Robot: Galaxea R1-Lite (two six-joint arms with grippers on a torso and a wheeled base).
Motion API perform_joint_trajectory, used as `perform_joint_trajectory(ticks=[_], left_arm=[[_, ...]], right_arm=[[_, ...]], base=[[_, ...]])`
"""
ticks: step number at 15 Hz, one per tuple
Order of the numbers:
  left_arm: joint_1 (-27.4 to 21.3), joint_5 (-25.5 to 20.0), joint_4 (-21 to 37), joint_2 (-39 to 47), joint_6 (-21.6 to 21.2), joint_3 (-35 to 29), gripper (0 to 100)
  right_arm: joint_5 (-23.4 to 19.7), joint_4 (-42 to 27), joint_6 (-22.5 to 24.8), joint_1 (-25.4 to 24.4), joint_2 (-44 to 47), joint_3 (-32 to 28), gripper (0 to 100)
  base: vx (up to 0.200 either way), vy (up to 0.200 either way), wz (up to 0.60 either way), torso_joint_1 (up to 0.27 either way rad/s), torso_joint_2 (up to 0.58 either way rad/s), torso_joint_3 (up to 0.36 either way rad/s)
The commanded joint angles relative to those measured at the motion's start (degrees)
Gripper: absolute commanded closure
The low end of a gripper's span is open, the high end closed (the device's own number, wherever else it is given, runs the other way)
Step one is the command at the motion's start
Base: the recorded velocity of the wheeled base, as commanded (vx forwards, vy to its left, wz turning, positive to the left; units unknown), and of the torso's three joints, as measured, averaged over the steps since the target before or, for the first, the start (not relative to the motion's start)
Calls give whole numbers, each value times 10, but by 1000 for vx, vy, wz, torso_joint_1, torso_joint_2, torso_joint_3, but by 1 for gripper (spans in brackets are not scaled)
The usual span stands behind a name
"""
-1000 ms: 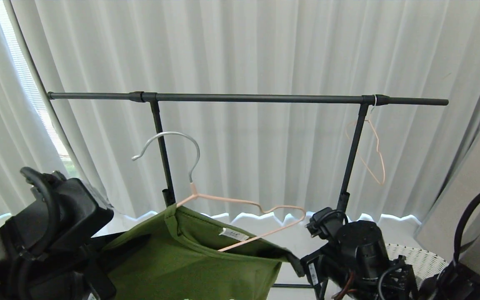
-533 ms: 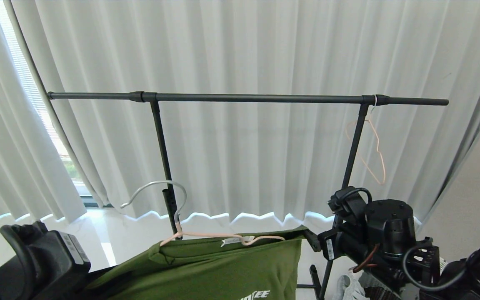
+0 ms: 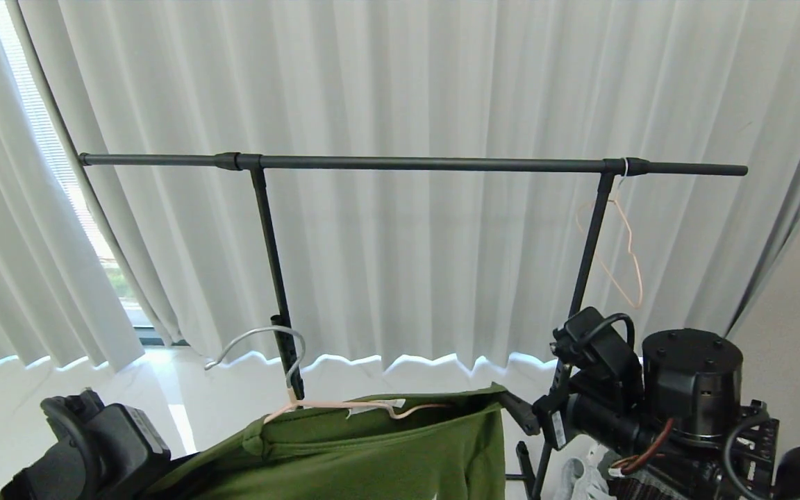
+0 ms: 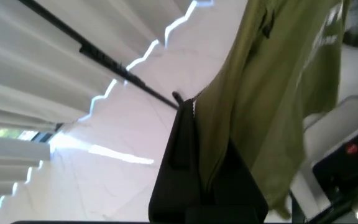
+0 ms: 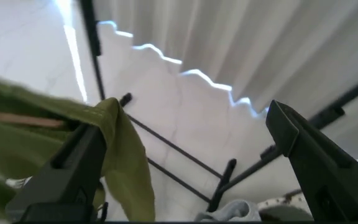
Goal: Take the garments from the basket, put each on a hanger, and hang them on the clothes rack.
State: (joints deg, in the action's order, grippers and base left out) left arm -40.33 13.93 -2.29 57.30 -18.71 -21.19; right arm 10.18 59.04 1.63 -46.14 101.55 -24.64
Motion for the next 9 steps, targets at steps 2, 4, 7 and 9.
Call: perform_joint_trajectory(ticks=[2,4,7,9], left_arm=[[0,-19,-20,4,0,0,100],[0,-30,-25,0,0,4,100],[0,-47,-28,-5,1,11,100],[0,-51,-40,-7,2,15,100]], right_arm=[[-46,-2,23,-33,-34,20,0],[-69,-15,49,-42,-46,25,0],[-89,-125,51,-42,-103,7,0],[-126,-218,49,-42,-150,-19,0]], base=[[0,0,0,0,0,0],[0,0,0,0,0,0],[0,0,0,0,0,0],[0,0,0,0,0,0]])
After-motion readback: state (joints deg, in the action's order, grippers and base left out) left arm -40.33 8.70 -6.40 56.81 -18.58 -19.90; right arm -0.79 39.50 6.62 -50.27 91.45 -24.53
